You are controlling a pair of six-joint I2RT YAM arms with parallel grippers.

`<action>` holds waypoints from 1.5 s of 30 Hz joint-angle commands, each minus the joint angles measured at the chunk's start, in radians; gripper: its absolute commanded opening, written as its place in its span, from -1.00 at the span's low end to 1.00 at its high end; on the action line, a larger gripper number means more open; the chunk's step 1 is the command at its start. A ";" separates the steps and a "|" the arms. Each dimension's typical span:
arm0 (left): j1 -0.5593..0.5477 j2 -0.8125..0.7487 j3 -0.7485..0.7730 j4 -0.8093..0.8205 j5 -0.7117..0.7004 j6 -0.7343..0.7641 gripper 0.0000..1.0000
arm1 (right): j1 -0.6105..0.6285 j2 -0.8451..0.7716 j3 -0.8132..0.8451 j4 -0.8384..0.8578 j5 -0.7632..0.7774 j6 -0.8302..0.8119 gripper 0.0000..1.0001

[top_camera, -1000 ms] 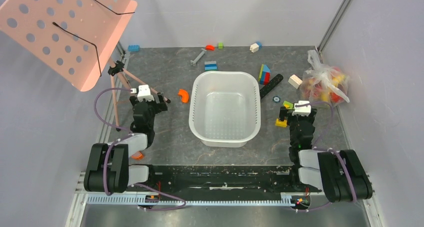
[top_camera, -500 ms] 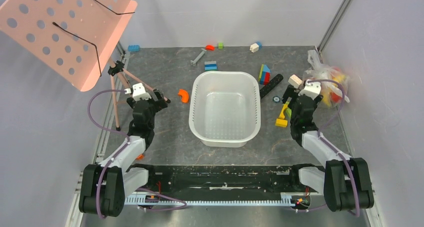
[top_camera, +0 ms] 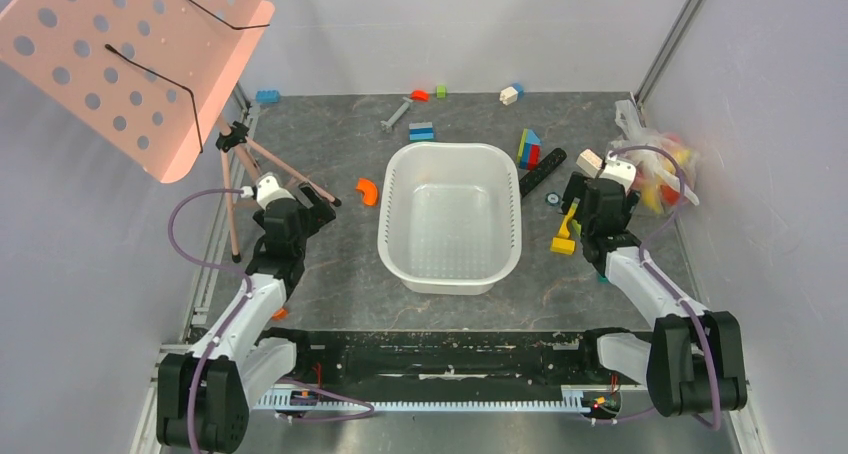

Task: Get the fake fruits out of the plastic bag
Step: Pick up the plastic bag at the center of the board.

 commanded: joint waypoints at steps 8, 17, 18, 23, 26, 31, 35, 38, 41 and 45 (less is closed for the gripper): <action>-0.004 -0.008 0.152 -0.206 0.259 -0.182 0.99 | -0.001 -0.047 0.199 -0.229 0.039 -0.051 0.96; -0.037 -0.033 0.252 -0.296 0.541 -0.150 0.99 | -0.006 -0.042 0.358 -0.416 0.059 -0.081 0.96; -0.045 -0.033 0.271 -0.322 0.543 -0.135 0.99 | -0.009 -0.029 0.388 -0.439 0.072 -0.087 0.96; -0.056 -0.025 0.364 -0.430 0.562 -0.096 0.99 | -0.035 0.080 0.575 -0.563 0.156 -0.118 0.96; -0.056 -0.024 0.397 -0.438 0.605 -0.084 0.99 | -0.051 0.154 0.689 -0.619 0.226 -0.121 0.97; -0.057 -0.019 0.452 -0.491 0.616 -0.056 0.99 | -0.070 0.268 0.844 -0.636 0.258 -0.133 0.97; -0.056 -0.029 0.451 -0.493 0.642 -0.057 0.99 | -0.123 0.417 1.030 -0.712 0.268 -0.151 0.96; -0.056 -0.034 0.452 -0.495 0.656 -0.052 0.99 | -0.156 0.491 1.110 -0.722 0.245 -0.147 0.97; -0.056 -0.029 0.452 -0.497 0.657 -0.042 0.99 | -0.187 0.548 1.156 -0.724 0.204 -0.135 0.97; -0.056 0.012 0.475 -0.500 0.687 -0.035 0.99 | -0.208 0.614 1.189 -0.722 0.147 -0.134 0.97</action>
